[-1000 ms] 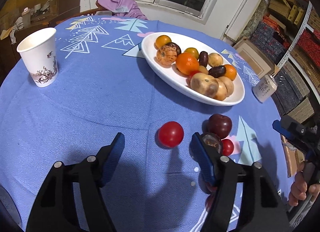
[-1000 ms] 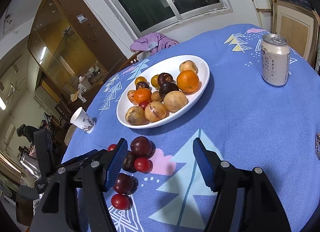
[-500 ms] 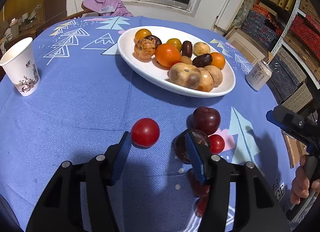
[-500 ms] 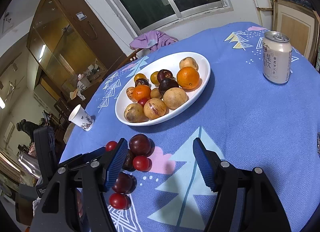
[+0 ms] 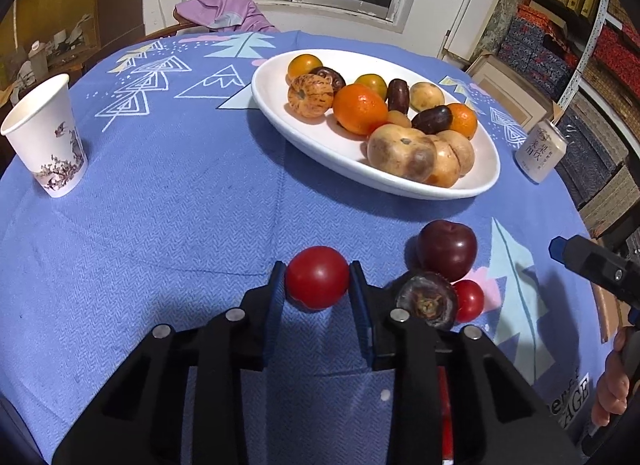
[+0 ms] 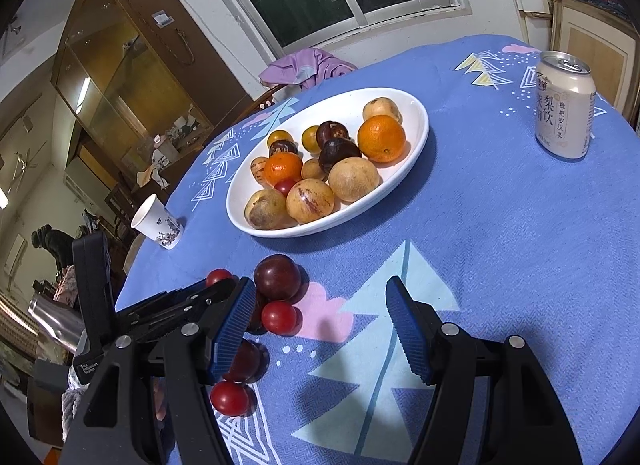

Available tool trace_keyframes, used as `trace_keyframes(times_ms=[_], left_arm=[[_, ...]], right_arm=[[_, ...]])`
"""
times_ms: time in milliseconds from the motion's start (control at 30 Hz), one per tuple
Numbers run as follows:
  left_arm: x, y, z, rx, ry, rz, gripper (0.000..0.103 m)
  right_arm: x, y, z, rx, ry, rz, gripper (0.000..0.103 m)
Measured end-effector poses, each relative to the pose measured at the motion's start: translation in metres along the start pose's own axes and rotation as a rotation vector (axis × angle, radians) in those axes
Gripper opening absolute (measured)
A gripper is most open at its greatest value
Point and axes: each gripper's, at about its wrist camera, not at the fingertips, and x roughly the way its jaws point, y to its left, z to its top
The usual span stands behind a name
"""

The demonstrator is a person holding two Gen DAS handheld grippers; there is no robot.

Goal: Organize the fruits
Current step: 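Grasp a red tomato with the left tool, then reach the right tool toward a dark red plum while the left tool holds the tomato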

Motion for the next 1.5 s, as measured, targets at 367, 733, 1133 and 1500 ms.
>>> trace_keyframes(times_ms=[367,733,1133,1500], left_arm=[[-0.002,-0.010,-0.004,0.061,-0.042,0.084,0.031],[-0.003,-0.011,-0.007,0.075,-0.051,0.102,0.031],[-0.003,-0.013,-0.007,0.085,-0.057,0.125,0.031],[-0.005,-0.011,-0.007,0.080,-0.065,0.132,0.031]], right_arm=[[0.032,0.014,0.000,0.013,0.054,0.035,0.068],[0.064,0.042,0.000,-0.050,0.082,-0.030,0.051],[0.074,0.043,0.000,-0.068,0.075,-0.031,0.039],[0.071,0.044,-0.002,-0.084,0.061,-0.034,0.037]])
